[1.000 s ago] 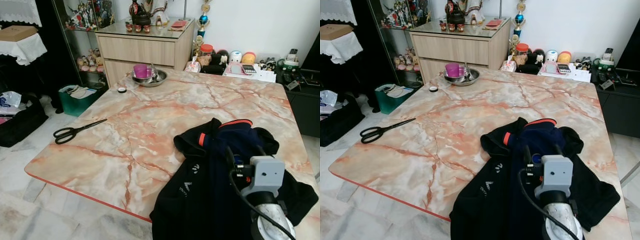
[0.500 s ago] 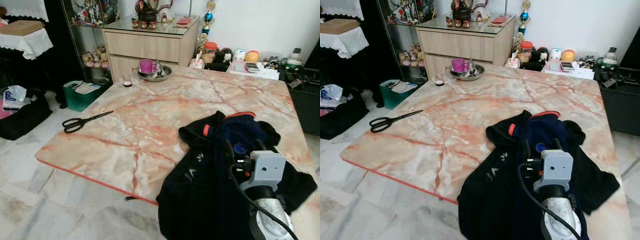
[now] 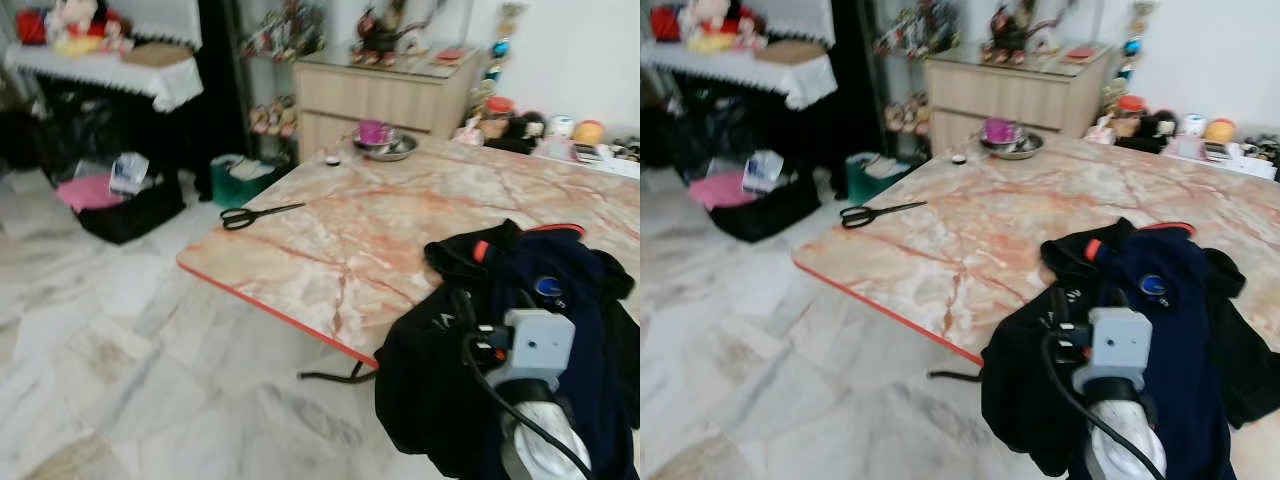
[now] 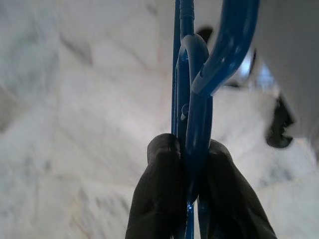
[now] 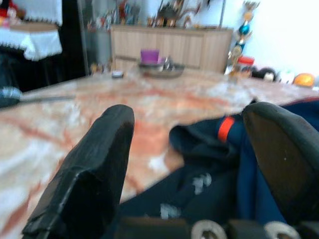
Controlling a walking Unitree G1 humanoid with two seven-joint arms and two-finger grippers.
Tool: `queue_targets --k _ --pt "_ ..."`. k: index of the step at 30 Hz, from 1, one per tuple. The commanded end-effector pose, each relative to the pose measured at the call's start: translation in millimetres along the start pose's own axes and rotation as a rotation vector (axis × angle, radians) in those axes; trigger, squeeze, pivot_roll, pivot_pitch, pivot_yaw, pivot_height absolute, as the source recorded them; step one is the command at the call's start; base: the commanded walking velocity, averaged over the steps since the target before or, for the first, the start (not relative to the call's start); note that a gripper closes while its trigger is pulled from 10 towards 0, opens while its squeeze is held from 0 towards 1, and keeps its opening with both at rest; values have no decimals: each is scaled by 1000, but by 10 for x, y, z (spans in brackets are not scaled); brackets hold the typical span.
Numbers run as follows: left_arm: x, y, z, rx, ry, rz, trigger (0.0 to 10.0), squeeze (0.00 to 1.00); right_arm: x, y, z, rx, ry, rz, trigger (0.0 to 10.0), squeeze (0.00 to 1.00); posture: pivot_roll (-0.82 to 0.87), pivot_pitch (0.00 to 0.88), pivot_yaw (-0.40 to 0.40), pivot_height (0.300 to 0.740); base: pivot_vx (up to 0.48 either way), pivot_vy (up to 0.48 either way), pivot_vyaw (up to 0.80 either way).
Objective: Hang hanger
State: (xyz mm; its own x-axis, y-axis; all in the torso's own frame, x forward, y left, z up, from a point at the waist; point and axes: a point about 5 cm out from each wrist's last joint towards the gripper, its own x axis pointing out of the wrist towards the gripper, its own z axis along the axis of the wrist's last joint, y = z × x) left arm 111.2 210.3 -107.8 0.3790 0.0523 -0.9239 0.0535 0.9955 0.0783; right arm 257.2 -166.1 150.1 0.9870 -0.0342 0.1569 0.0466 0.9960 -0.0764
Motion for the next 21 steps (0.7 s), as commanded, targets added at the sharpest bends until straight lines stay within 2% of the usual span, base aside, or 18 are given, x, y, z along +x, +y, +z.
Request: queue_targets --k 1,4,11,18,21 --pt "14 -44 92 23 -27 -19 10000 0 -42 -78 -69 -5 37 -31 10000 0 108 29 -22 740 0 0 0" --pt "7 -21 70 48 -25 -27 10000 0 -37 -76 -66 2 26 -33 10000 0 111 32 -23 740 0 0 0" --pt "-9 45 16 55 -20 -24 10000 0 -13 -77 -53 38 25 -58 10000 0 109 34 -22 740 0 -386 0" --pt "-11 54 18 65 -21 -28 10000 0 -5 -79 -45 50 18 -65 10000 0 107 38 -19 740 0 -480 -768" --pt "-11 54 18 73 -21 -31 10000 0 -10 -68 -51 35 12 -61 10000 0 109 39 -19 740 0 -480 -188"
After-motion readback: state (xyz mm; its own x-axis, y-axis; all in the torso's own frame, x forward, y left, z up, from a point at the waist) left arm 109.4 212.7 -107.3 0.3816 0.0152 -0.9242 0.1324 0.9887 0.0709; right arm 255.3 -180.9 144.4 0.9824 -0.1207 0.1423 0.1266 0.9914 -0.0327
